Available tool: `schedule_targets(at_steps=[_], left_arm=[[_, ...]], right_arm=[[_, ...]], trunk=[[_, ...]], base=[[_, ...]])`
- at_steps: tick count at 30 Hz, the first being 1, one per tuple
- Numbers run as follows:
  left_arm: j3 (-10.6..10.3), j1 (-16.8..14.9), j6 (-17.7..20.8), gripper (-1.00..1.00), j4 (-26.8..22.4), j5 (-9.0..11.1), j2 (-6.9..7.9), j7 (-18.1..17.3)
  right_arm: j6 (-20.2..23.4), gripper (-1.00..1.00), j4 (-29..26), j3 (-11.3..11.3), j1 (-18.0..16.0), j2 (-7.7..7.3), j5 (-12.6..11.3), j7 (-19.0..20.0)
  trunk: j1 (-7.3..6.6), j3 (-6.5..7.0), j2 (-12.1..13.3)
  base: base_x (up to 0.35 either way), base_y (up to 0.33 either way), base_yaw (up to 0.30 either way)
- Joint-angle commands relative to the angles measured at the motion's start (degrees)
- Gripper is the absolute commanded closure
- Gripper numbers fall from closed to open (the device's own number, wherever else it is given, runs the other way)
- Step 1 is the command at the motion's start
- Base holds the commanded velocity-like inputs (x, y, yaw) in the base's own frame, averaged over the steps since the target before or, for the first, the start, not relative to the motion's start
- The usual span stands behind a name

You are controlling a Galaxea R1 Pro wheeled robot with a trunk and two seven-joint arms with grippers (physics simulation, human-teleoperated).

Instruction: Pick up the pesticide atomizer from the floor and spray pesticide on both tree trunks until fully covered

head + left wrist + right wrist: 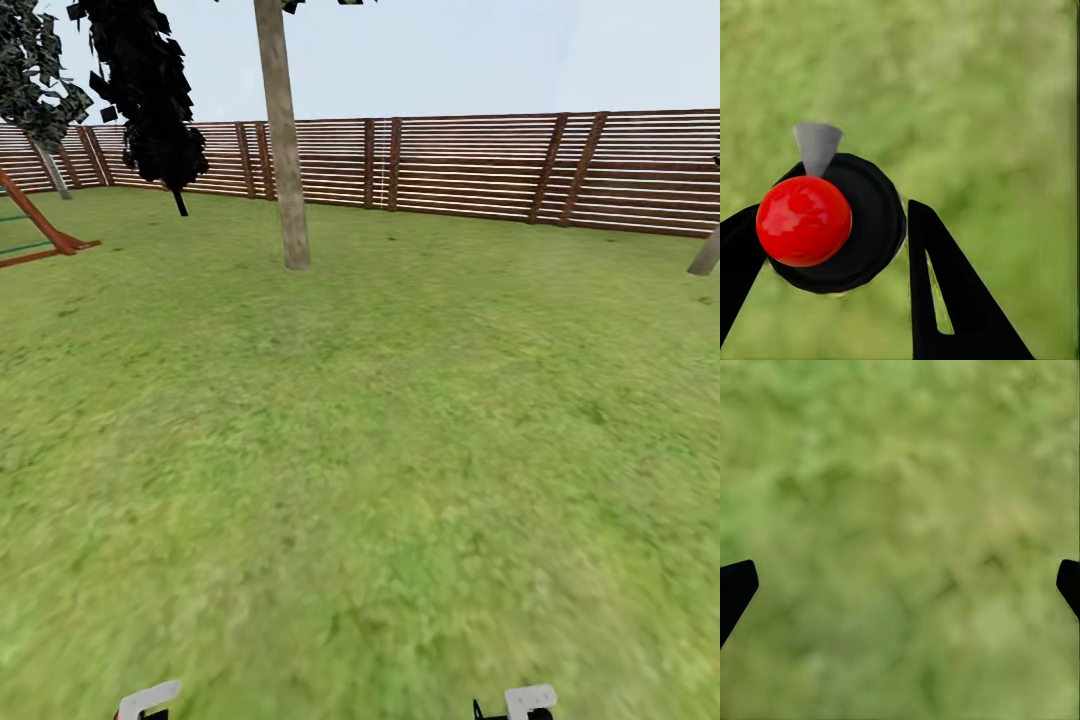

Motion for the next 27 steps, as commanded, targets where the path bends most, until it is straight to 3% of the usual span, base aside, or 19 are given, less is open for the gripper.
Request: schedule_targets(at_steps=[1,27], left_arm=[[0.3,-0.1,-0.2,1.0,0.1,-0.6,-0.01,0.2],[0.4,-0.1,-0.2,1.0,0.0,-0.6,0.17,0.3]], right_arm=[[-0.1,-1.0,0.0,0.5,0.0,0.02,-0.4,-0.2],[-0.1,-1.0,0.0,0.5,0.0,-0.02,-0.4,-0.2]], trunk=[[0.03,-0.04,0.0],[0.03,-0.04,0.0]], base=[[0.34,0.0,0.0],[0.34,0.0,0.0]])
